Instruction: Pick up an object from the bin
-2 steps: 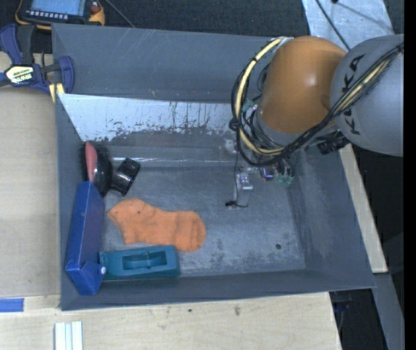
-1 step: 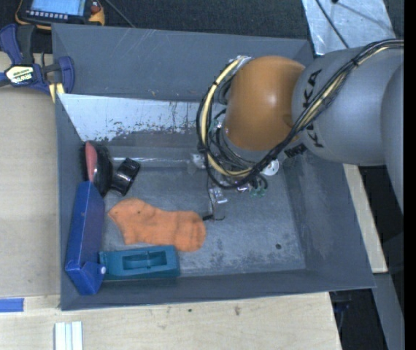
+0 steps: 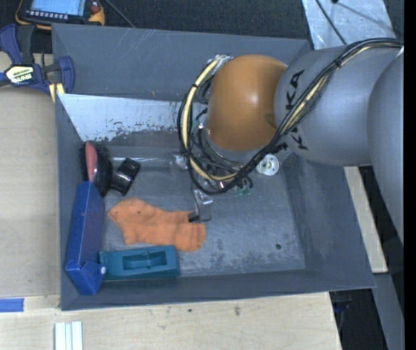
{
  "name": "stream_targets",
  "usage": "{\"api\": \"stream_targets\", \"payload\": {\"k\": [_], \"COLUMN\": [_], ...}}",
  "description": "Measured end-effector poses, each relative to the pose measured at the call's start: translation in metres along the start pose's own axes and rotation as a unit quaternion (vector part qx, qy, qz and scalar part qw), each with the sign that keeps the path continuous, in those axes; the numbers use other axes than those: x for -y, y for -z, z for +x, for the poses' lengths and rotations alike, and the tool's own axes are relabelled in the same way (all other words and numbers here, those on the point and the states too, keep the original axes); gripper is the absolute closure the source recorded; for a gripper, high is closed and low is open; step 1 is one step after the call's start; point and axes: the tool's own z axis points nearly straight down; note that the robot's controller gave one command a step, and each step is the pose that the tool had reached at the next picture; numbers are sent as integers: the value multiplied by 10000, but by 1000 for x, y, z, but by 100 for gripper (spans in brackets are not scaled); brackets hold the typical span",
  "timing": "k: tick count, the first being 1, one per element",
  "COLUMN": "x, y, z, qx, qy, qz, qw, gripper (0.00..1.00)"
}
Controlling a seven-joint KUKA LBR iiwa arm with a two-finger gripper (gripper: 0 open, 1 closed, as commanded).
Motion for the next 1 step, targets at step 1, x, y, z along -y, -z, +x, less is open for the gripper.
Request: {"api": "stream_targets", "payload": {"k": [1], "x": [-36], "y": [4], "z": [5], "qx": [-27], "qy": [-684], "qz": [15], "qw": [9977], "gripper": [0]}}
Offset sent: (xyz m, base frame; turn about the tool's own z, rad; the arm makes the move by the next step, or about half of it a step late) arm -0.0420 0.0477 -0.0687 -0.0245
